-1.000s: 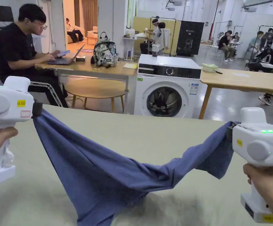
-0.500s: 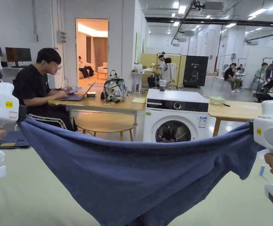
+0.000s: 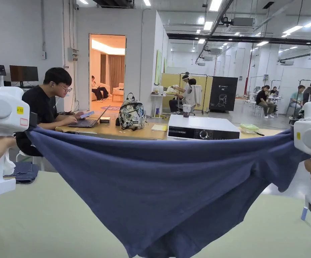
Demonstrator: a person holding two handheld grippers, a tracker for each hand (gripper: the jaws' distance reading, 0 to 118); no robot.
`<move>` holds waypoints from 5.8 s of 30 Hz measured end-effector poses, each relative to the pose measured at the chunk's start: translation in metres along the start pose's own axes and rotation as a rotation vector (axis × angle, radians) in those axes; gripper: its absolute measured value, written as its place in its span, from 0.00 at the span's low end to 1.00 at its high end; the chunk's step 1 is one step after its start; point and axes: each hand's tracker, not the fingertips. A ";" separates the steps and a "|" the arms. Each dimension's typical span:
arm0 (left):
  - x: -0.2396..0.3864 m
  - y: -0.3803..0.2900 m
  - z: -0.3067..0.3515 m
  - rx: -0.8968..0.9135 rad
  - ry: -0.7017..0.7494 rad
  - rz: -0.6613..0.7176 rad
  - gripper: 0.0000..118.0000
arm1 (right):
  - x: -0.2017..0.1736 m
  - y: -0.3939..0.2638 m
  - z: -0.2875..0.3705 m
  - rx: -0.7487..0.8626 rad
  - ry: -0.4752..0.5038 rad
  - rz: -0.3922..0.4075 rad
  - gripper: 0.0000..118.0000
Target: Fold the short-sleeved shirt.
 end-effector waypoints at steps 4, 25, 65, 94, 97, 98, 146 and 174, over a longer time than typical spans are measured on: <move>0.013 0.003 -0.006 0.005 -0.002 -0.041 0.00 | 0.002 0.005 -0.004 0.005 -0.018 0.005 0.02; 0.008 -0.156 -0.011 -0.151 -0.068 -0.042 0.00 | 0.028 -0.162 0.040 -0.183 -0.013 0.035 0.02; -0.053 -0.422 0.116 -0.389 0.012 -0.034 0.18 | 0.027 -0.373 0.217 -0.456 0.005 0.107 0.46; 0.109 -0.360 0.156 -0.013 -0.250 -0.104 0.00 | -0.138 -0.306 0.251 -0.044 0.306 -0.071 0.00; 0.099 -0.357 0.155 -0.059 -0.246 -0.071 0.00 | -0.142 -0.305 0.249 -0.048 0.317 -0.071 0.00; 0.093 -0.357 0.153 -0.079 -0.233 -0.072 0.00 | -0.143 -0.305 0.248 -0.055 0.319 -0.073 0.00; -0.073 -0.431 0.045 -0.751 0.004 0.187 0.00 | -0.175 -0.342 0.112 -0.392 0.446 0.015 0.01; -0.045 -0.435 0.019 -0.769 0.063 0.070 0.00 | -0.239 -0.364 -0.128 -0.894 0.633 0.306 0.01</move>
